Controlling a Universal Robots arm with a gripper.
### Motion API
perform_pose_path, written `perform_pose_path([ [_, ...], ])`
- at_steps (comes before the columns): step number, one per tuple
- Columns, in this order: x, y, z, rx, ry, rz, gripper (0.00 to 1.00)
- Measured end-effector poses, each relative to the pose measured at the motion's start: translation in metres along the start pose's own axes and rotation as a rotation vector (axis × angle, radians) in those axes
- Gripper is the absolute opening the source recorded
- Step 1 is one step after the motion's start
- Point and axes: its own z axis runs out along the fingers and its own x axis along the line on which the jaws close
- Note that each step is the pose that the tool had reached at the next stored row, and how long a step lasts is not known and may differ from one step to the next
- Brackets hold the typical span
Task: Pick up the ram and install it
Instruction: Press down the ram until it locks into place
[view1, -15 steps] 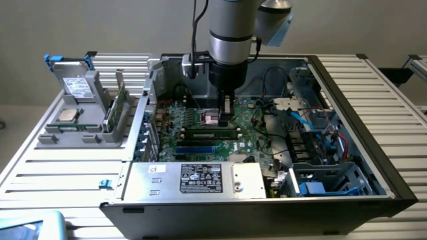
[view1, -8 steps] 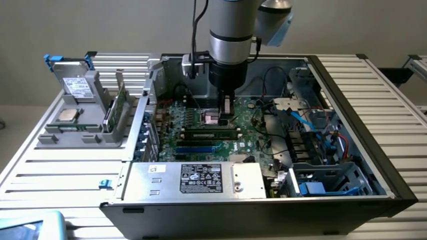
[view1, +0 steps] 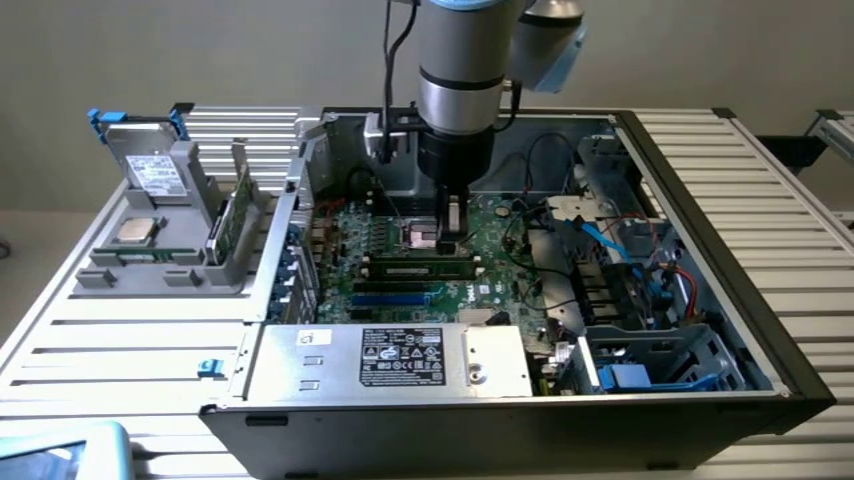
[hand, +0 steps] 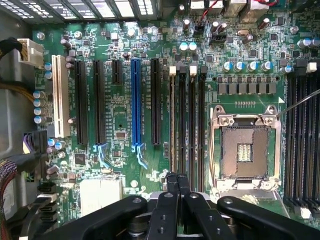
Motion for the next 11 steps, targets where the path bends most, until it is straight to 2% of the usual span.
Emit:
perform_pose_path([
  [5, 0.0021, -0.0006, 0.0075, 0.0008, 0.0001, 0.000, 0.11],
  [11, 0.0025, -0.0070, 0.0106, 0.0024, -0.0002, 0.000, 0.11],
])
